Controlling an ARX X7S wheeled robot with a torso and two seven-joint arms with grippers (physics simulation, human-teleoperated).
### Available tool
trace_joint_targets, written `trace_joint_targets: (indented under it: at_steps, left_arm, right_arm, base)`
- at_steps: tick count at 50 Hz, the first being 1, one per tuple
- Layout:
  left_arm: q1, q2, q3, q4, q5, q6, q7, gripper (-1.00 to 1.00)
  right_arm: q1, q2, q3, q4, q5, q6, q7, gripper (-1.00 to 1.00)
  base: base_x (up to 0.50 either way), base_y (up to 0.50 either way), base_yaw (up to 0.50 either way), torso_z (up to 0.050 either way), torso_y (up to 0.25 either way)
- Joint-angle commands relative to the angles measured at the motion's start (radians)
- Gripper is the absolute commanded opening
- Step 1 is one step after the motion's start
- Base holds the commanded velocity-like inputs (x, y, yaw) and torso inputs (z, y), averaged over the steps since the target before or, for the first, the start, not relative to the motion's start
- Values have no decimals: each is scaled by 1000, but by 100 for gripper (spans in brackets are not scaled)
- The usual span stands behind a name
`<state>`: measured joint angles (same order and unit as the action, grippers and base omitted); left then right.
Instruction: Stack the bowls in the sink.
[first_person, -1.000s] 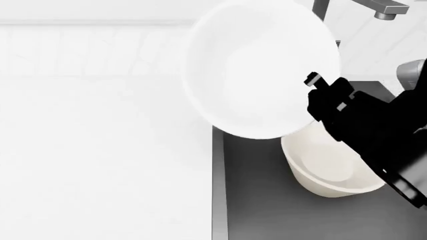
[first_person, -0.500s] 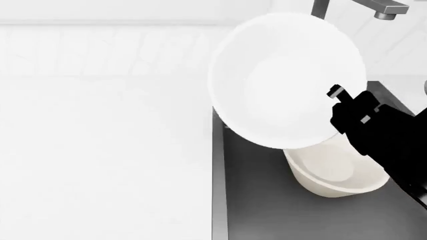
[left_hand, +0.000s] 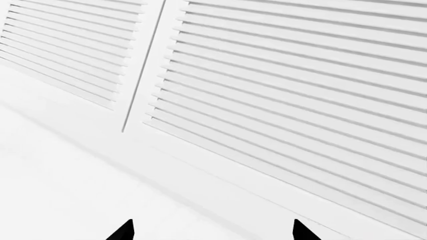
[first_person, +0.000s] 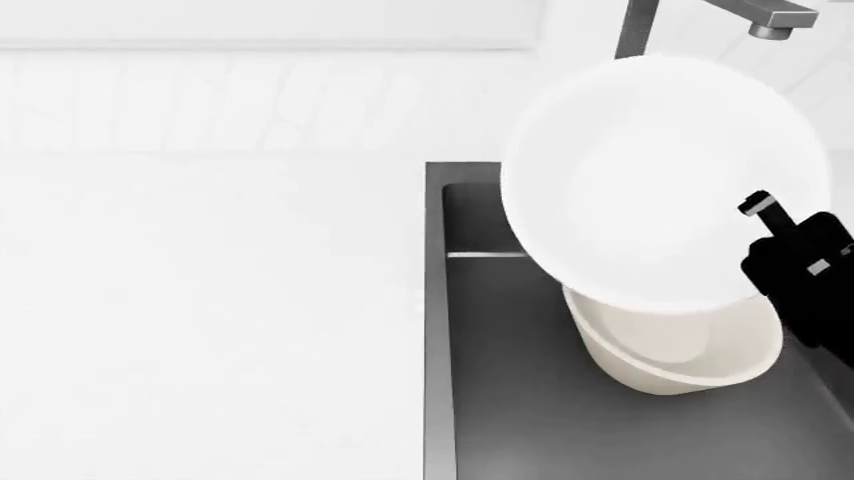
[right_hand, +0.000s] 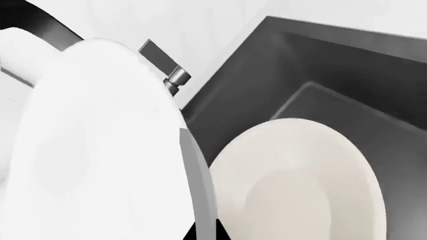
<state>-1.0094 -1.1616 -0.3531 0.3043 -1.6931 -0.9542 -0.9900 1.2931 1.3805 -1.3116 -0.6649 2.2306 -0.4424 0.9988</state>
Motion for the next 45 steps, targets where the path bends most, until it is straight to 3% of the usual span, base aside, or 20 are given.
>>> trace_joint_targets:
  at_steps: [1,12,21,32,45]
  left_arm:
    - [-3,4,10,-5,11,4,13,100]
    - [7,7,2,1,6,4,15,100]
    - [-11,1,16,3,-14,4,3,100]
    - [1,0,6,0,-11,2,11,100]
    - [-5,1,18,-6,-5,5,19,100]
  right_arm:
    - [-7,48,5,-9,-10,-40,16,-100]
    - [-15,48,10,-119,-73,-153,159,-100]
    - [-27,14,-1,-72,-82,-162,193,-100]
    - [-34,-13,-8,7,-84,-163,214,-100]
    - [-112,-20,-53,95,-72,-191,135,-100]
  base:
    - [0,0,0,0,10]
    - [0,0,0,0,0]
    - [0,0,0,0,0]
    - [0,0,0,1,0]
    - [0,0,0,0,1]
